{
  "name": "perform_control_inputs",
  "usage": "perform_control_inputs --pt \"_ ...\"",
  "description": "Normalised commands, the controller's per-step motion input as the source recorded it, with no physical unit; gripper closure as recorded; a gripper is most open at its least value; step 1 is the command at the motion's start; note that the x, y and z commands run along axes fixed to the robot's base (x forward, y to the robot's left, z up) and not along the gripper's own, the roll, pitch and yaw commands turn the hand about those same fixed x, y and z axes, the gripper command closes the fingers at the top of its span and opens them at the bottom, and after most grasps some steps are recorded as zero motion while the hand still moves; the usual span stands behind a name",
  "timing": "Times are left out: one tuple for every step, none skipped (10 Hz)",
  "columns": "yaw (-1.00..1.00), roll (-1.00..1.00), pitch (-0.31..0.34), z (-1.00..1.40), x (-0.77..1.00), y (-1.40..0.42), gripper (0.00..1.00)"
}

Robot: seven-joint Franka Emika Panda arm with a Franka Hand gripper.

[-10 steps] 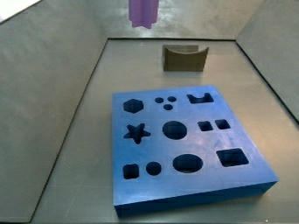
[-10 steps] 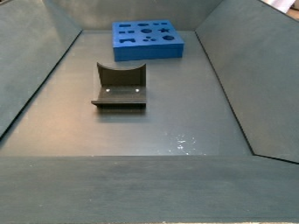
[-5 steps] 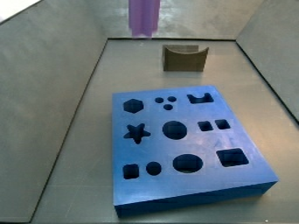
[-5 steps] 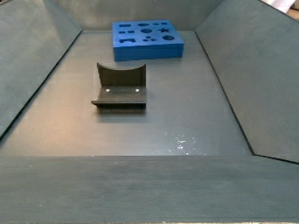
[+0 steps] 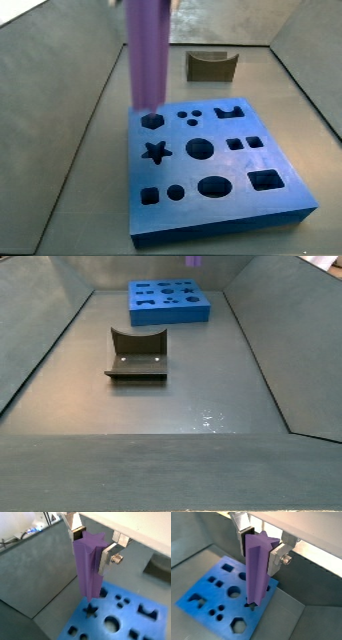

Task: Pick up the star object. Move up. Place the star object on the fixture. Regrasp the star object. Move to above the board. Insert the star object.
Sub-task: Insert the star object.

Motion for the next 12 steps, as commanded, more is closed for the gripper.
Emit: perform_control_inputs --pt "-0.75 -0.20 -0.131 -0.56 -0.09 -0.14 1.00" --pt "-0.83 -0.13 -0.027 -0.47 -0.03 0.00 1.00" --pt "-0.67 0.00 0.000 -0.33 0.00 0.14 1.00" --pt "-0.53 0.02 0.000 -0.31 0.04 0.09 1.00" --pt "-0.37 0.08 0.011 -0.25 0.10 0.00 1.00" --pt "-0.34 0.01 0.000 -0.30 0.30 -0.03 1.00" --pt "-0.23 0.06 0.000 -0.35 0.33 -0.02 1.00" --pt "-0.15 0.08 0.000 -0.37 0.27 0.00 1.00" --pt "0.00 0.10 0.000 -0.30 0.03 0.00 1.00" --pt "0.01 0.05 0.000 -0.24 0.00 0.00 1.00" --pt "0.00 0.02 0.000 -0.22 0.00 0.00 1.00" --pt "0.00 0.00 0.000 -0.26 0.00 0.00 1.00"
